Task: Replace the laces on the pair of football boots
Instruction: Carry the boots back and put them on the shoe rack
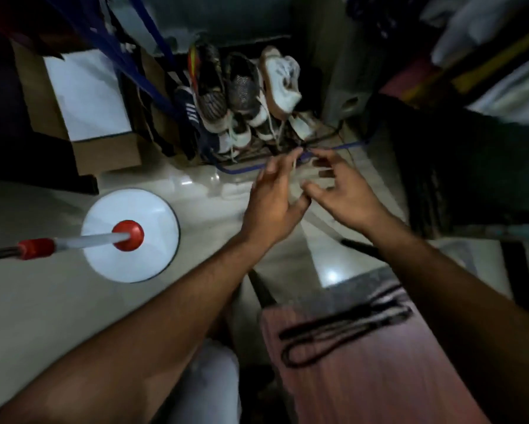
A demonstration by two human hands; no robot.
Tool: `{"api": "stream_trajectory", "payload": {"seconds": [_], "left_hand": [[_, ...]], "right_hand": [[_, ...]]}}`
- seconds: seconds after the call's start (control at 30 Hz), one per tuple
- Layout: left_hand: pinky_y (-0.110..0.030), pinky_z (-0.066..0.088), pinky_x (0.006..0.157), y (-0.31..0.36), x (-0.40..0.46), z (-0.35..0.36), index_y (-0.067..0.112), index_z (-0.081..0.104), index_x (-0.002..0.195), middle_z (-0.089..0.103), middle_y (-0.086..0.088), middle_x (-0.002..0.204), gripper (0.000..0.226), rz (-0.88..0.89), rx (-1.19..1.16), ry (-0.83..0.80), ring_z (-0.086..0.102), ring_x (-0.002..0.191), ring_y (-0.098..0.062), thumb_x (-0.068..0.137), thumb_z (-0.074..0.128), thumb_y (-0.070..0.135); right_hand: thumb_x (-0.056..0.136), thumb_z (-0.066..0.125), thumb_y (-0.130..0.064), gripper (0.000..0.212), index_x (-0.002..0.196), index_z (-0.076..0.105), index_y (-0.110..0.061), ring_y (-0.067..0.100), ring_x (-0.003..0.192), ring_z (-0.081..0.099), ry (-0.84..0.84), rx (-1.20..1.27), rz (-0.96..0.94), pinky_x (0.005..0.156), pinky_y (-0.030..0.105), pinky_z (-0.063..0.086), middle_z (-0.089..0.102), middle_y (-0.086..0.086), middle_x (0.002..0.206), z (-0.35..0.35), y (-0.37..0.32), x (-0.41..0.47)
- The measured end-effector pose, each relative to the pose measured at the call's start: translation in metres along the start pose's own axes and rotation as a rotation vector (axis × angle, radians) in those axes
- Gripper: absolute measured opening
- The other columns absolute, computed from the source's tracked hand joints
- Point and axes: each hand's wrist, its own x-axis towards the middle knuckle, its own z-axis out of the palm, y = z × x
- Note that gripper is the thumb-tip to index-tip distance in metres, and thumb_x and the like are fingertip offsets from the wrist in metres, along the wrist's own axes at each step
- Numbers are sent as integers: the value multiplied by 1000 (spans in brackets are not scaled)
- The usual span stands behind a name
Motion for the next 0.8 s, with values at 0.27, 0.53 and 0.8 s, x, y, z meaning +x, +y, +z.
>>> {"api": "stream_trajectory", "payload": {"seconds": [0.27,0.53,0.8], "left_hand": [[-29,38,87,66,-152,55,28,51,144,52,4,138,56,239,385,-343,50,123,-17,95,64,51],[-44,42,111,38,-201,96,22,5,164,28,-8,163,103,186,854,-705,37,143,-30,90,60,68],[-45,47,106,15,-194,93,18,22,162,41,-7,150,80,281,833,-739,48,131,-28,98,66,35]], "right_hand": [[87,68,-39,58,141,53,-25,11,112,61,121,-75,162,101,38,52,61,-7,128,-42,99,-225],[90,63,-24,87,163,15,-17,29,154,22,-18,-580,227,121,46,29,18,5,169,14,174,-294],[91,56,-12,80,162,19,-13,35,156,14,26,-875,43,125,56,16,20,14,168,64,186,-248]]}}
